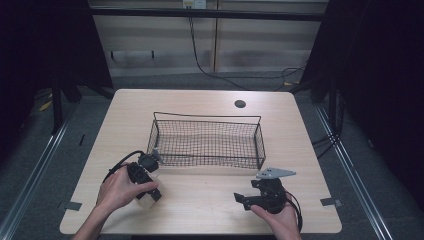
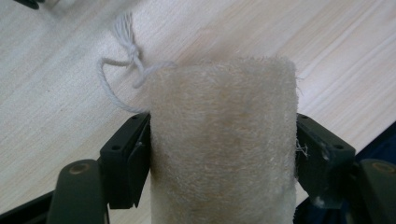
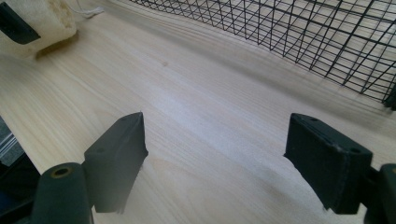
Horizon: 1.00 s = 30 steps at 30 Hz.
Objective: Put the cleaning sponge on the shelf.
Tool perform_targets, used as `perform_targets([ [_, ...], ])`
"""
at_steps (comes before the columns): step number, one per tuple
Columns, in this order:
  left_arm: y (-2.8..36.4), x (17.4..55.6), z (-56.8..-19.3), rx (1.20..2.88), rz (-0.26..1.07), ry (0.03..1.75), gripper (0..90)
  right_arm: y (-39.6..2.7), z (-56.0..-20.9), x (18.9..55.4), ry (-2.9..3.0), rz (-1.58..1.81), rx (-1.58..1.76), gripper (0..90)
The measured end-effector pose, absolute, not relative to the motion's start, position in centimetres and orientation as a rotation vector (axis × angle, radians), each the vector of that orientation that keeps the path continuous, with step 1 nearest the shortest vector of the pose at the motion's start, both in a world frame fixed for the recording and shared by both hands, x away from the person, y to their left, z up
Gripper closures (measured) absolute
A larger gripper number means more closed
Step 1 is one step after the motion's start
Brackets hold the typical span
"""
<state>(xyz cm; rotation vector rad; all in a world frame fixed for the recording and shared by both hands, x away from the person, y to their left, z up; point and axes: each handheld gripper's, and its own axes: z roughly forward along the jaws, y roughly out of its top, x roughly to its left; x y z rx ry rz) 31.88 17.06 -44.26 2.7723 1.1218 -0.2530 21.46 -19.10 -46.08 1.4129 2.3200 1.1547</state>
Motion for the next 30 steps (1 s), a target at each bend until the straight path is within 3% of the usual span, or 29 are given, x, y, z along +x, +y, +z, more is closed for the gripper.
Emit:
perform_targets([
  [30, 19.3, 31.7, -40.5, 2.637, -0.292, 1.04, 28.1, -19.0, -46.1, 21.3, 2.325, 1.158, 1.415, 20.0],
])
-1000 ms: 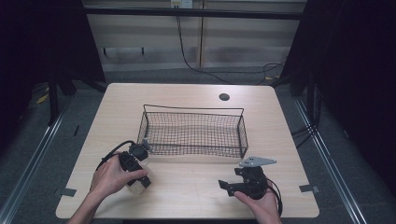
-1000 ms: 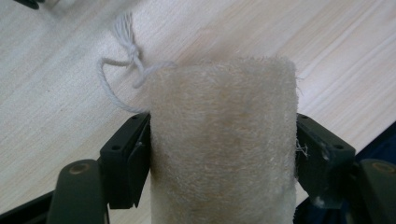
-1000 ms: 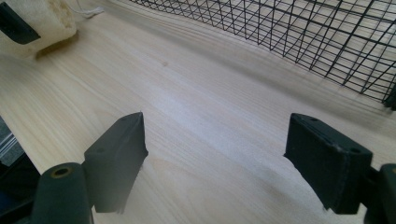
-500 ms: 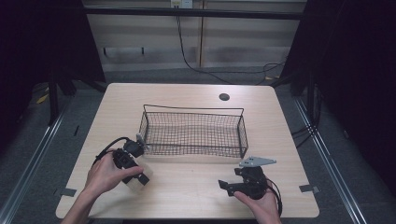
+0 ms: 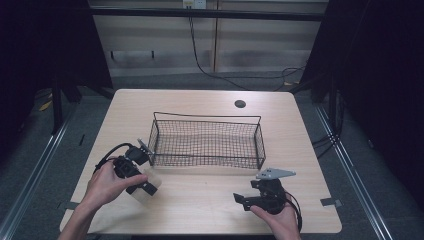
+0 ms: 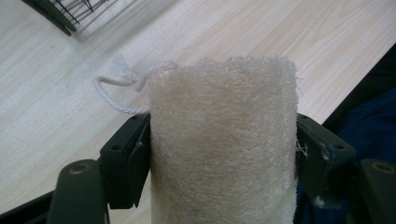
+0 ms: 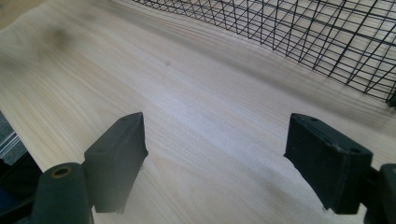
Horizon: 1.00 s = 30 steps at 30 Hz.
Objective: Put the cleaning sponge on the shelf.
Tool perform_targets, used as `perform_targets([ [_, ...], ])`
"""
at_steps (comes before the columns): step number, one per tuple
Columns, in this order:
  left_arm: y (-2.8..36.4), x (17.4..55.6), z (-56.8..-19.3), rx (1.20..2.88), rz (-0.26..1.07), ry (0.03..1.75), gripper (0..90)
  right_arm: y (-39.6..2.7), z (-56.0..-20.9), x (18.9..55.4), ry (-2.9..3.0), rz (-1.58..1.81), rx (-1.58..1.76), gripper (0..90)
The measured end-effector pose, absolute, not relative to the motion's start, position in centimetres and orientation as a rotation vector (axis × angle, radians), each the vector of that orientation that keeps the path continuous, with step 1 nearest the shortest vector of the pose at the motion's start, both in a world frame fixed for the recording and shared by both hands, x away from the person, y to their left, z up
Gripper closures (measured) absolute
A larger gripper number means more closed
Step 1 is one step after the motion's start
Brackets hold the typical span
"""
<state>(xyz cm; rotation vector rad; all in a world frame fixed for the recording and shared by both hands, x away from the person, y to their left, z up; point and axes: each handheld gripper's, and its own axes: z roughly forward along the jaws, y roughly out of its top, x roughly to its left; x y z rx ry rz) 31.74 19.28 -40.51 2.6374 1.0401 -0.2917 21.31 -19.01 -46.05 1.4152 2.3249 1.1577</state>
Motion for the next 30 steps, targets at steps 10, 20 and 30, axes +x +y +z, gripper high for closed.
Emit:
perform_targets([
  [10, 19.6, 31.6, -39.2, 2.597, -0.293, 1.027, 28.1, -19.0, -46.1, 21.3, 2.327, 1.156, 1.415, 20.0],
  [20, 20.3, 31.6, -38.0, 2.577, -0.292, 1.005, 28.1, -19.0, -46.1, 21.3, 2.331, 1.157, 1.417, 20.0],
  [30, 20.2, 32.6, -36.7, 2.552, -0.288, 1.034, 28.1, -18.9, -46.2, 21.4, 2.334, 1.16, 1.41, 20.0],
])
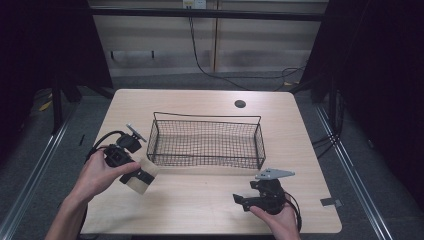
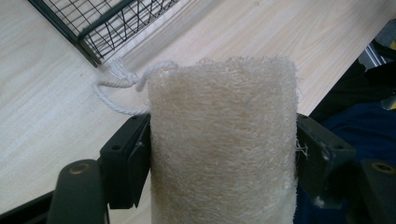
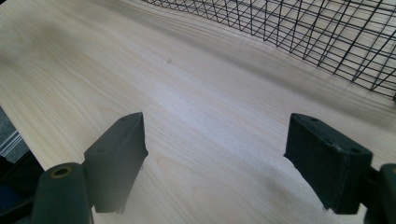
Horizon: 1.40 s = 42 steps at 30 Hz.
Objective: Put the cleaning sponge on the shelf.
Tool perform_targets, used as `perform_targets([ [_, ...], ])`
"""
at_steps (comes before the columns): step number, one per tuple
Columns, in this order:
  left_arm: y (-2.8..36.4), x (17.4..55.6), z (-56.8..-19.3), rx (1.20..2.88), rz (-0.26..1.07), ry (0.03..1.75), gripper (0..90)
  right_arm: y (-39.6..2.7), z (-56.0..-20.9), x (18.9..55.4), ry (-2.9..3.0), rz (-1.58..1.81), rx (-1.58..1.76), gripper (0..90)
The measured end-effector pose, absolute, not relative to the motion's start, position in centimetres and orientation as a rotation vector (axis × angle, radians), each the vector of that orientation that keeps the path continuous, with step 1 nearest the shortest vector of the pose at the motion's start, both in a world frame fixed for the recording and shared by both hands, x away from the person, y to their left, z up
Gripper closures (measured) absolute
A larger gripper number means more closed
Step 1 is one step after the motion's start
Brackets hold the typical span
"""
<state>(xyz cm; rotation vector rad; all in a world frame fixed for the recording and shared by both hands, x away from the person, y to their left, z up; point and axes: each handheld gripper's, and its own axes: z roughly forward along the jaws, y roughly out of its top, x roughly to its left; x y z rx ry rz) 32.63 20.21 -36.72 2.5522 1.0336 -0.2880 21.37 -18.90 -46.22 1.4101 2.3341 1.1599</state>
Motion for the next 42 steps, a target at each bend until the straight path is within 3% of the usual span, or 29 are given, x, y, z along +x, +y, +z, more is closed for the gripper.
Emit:
perform_targets([
  [20, 18.4, 35.2, -33.3, 2.537, -0.275, 1.079, 28.1, -18.8, -46.1, 21.4, 2.345, 1.166, 1.413, 20.0],
  [42, 17.1, 39.2, -32.8, 2.484, -0.283, 1.219, 28.2, -18.7, -46.1, 21.4, 2.347, 1.167, 1.407, 19.9],
])
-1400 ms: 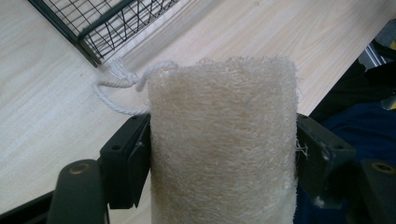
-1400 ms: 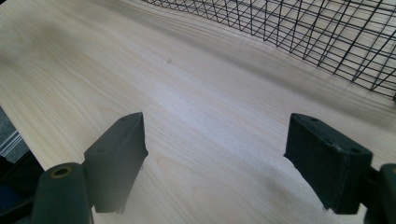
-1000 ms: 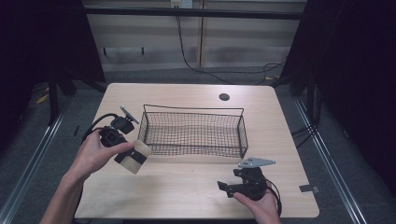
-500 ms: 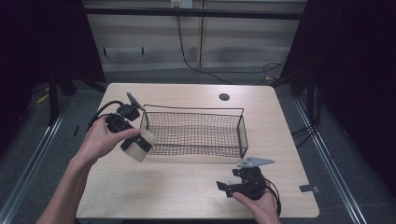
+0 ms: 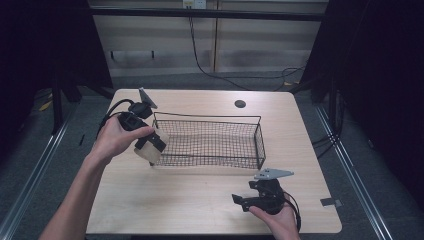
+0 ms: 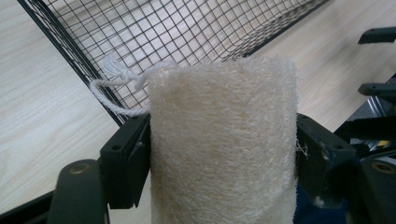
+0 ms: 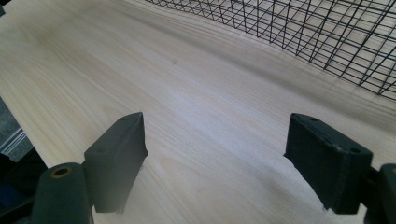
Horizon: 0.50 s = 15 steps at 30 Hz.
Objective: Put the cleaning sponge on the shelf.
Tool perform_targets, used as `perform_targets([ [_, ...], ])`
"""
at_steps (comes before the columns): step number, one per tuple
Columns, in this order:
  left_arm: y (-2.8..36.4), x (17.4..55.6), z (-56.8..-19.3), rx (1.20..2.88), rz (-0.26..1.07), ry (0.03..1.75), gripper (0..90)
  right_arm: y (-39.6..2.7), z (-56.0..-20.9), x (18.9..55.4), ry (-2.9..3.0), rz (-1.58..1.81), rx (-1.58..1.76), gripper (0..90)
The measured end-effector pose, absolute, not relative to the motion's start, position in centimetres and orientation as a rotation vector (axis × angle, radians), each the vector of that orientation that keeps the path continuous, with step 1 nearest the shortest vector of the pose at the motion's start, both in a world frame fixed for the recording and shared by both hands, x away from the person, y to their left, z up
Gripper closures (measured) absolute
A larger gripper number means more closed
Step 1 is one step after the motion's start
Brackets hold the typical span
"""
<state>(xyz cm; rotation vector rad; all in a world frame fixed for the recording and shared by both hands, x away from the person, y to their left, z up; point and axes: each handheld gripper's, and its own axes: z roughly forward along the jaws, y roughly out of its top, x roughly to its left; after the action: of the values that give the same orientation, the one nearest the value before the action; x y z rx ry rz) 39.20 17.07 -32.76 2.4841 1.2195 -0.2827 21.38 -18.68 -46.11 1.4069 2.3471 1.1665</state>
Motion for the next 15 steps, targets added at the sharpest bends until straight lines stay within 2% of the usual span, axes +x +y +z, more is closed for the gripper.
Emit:
perform_targets([
  [15, 15.8, 40.9, -32.7, 2.426, -0.273, 1.356, 28.2, -18.7, -46.1, 21.4, 2.351, 1.168, 1.405, 19.9],
])
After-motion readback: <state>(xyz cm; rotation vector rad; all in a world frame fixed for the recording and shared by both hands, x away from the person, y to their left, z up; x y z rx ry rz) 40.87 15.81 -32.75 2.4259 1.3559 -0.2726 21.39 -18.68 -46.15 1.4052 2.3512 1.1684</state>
